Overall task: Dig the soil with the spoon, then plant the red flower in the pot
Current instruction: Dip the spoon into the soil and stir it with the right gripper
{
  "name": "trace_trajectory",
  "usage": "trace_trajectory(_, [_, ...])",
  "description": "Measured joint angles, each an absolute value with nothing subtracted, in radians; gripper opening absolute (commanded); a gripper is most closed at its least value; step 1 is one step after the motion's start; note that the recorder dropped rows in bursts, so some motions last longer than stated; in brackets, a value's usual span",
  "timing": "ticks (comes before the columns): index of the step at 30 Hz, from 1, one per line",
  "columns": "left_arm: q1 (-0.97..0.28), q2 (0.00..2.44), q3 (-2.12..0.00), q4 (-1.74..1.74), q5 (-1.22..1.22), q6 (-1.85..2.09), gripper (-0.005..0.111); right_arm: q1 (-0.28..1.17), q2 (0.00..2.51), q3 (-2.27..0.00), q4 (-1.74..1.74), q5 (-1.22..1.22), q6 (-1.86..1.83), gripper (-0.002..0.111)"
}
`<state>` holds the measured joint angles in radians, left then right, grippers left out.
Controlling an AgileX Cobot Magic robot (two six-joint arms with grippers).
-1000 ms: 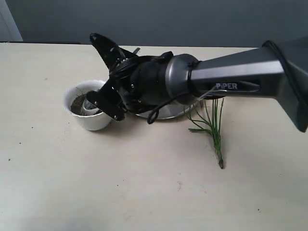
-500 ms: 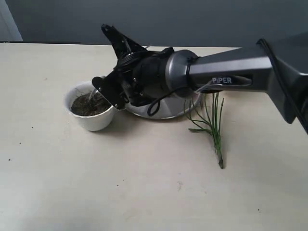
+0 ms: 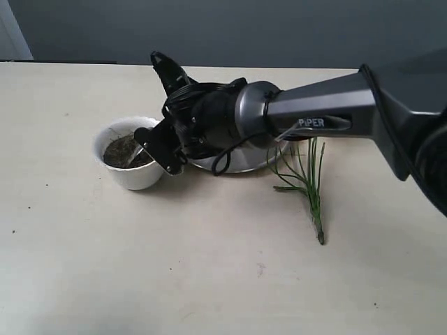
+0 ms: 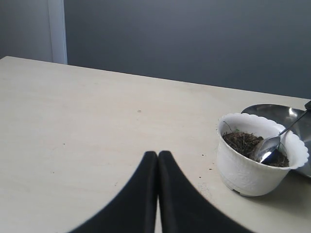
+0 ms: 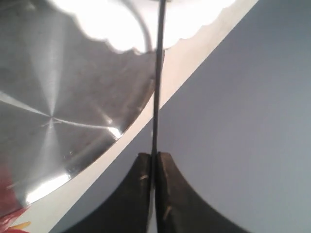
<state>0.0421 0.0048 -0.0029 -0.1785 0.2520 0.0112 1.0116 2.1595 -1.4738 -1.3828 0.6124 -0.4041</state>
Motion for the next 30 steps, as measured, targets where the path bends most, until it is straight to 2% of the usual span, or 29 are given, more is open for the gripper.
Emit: trace_trajectory(30, [0.042,0.005,-0.003,-0.179,0.252,0.011,0.000,1.020,2.155,-1.493,-1.381,0.650,-0.397,-0.001])
